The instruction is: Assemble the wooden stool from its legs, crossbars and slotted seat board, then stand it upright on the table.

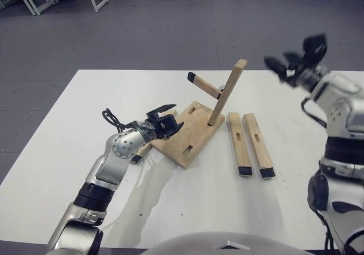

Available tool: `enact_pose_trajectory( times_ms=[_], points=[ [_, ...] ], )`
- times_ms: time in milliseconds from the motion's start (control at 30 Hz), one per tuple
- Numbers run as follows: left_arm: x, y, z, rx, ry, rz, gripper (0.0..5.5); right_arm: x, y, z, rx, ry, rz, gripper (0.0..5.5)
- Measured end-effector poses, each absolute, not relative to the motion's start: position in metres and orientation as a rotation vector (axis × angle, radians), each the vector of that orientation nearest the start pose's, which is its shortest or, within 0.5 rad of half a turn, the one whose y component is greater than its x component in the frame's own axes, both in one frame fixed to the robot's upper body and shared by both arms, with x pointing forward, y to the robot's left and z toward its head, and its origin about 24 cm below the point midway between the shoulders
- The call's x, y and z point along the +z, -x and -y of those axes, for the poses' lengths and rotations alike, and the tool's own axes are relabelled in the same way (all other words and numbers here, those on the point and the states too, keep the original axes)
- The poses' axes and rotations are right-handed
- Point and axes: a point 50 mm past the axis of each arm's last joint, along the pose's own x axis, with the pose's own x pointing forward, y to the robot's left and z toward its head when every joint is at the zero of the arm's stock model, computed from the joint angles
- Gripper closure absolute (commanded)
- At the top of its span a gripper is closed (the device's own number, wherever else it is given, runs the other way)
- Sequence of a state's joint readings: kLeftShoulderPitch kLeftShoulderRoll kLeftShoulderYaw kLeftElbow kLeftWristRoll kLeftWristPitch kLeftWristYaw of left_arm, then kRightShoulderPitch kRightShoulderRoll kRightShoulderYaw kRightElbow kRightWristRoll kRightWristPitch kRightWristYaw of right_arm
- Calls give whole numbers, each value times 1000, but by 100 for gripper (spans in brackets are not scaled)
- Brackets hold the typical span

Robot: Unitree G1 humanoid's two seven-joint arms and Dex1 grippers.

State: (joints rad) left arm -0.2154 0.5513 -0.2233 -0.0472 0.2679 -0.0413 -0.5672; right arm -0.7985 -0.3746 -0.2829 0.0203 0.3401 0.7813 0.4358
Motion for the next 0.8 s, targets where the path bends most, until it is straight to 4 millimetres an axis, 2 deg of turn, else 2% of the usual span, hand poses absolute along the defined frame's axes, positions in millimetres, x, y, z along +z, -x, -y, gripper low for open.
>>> enact_pose_trajectory(
  times_ms=[33,100,200,267,333,400,467,500,633,700,767,800],
  points=[
    [90,-275,-163,-752,-896,24,230,256,-346,182,458,-119,154,193],
    [88,-275,-163,-753,-905,11,230,266,-349,163,539,-192,192,193],
    [83,-274,-163,-750,-910,-26,230,259,-356,136,630,-229,154,193],
    [74,-271,-167,-735,-913,-82,230,252,-359,125,655,-228,133,193],
    [64,-266,-172,-714,-915,-141,230,247,-362,121,661,-225,121,193],
    [63,-265,-173,-690,-921,-151,230,245,-364,117,669,-223,112,193],
    [63,-265,-171,-685,-922,-147,230,252,-366,115,676,-226,136,193],
    [63,-265,-171,-686,-918,-148,230,260,-367,114,682,-234,171,193],
    [60,-264,-166,-699,-911,-155,230,322,-357,118,716,-306,458,193],
    [57,-263,-165,-705,-907,-166,230,334,-355,119,719,-300,514,193],
    [56,-262,-165,-706,-906,-171,230,323,-360,112,744,-270,458,193],
    [56,-262,-165,-706,-906,-172,230,306,-364,106,768,-249,396,193]
  ],
)
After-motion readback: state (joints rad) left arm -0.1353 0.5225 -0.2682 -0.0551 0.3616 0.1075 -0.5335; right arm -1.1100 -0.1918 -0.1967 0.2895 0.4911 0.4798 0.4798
